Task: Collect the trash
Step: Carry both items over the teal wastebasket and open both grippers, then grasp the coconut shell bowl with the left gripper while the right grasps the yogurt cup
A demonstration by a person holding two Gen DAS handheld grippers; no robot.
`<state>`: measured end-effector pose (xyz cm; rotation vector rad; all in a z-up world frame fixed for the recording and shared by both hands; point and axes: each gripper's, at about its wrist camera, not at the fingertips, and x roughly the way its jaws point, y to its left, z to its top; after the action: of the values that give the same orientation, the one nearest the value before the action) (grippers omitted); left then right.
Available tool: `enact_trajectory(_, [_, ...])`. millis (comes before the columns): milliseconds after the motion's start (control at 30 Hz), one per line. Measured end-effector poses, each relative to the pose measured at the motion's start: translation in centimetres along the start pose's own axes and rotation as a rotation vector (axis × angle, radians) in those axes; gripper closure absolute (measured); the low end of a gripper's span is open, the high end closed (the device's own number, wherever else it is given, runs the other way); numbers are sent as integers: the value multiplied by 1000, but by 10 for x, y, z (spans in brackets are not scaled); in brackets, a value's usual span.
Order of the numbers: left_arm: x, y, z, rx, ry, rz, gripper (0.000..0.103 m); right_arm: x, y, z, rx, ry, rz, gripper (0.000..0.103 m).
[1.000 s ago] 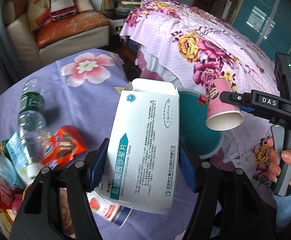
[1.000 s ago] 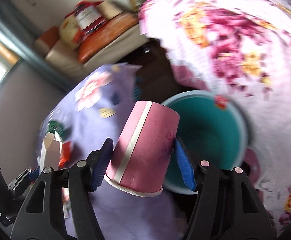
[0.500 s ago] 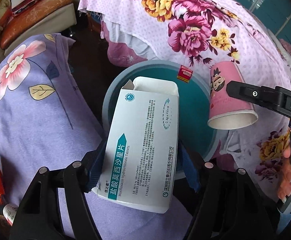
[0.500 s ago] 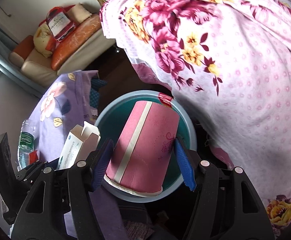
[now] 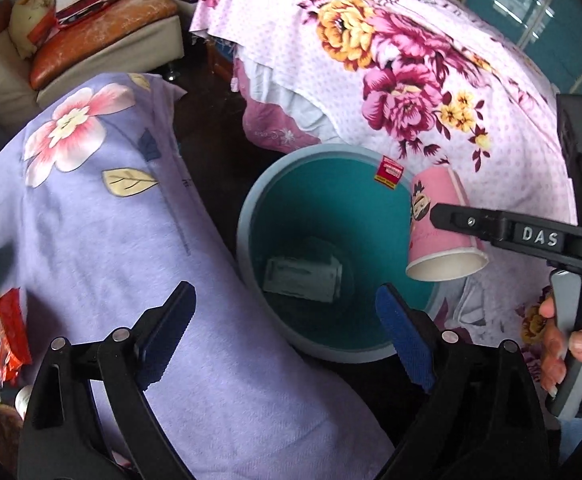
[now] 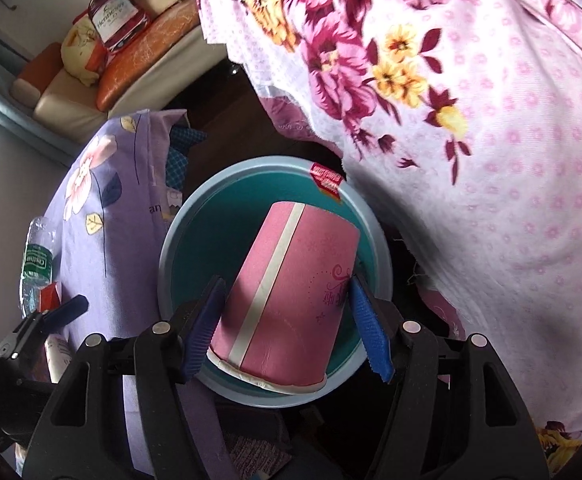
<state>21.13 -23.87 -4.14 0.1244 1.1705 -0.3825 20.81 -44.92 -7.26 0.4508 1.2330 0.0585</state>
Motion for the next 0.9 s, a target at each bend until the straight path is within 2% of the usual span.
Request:
enact_trajectory(67, [-7, 8, -4, -22, -10, 1, 11, 5, 5, -3, -4, 30, 6, 37])
enact_trajectory(100, [-10, 11, -7, -31, -14, 1, 11, 7, 7, -4, -3, 43, 10, 29])
enact_trajectory(133, [-12, 15, -10, -38, -16, 3, 11, 7, 9, -6, -5, 47, 7, 27])
enact_trajectory(333, [-35, 36, -30, -69, -35, 13, 11, 3, 24, -19, -24, 45, -12, 26])
enact_trajectory(433, [-48, 46, -45, -73, -41, 26, 11, -2, 35, -26, -51, 36, -32, 23])
enact_trajectory(900, [-118, 115, -118, -182, -120, 41, 11, -34, 126, -68, -231, 26, -29, 18])
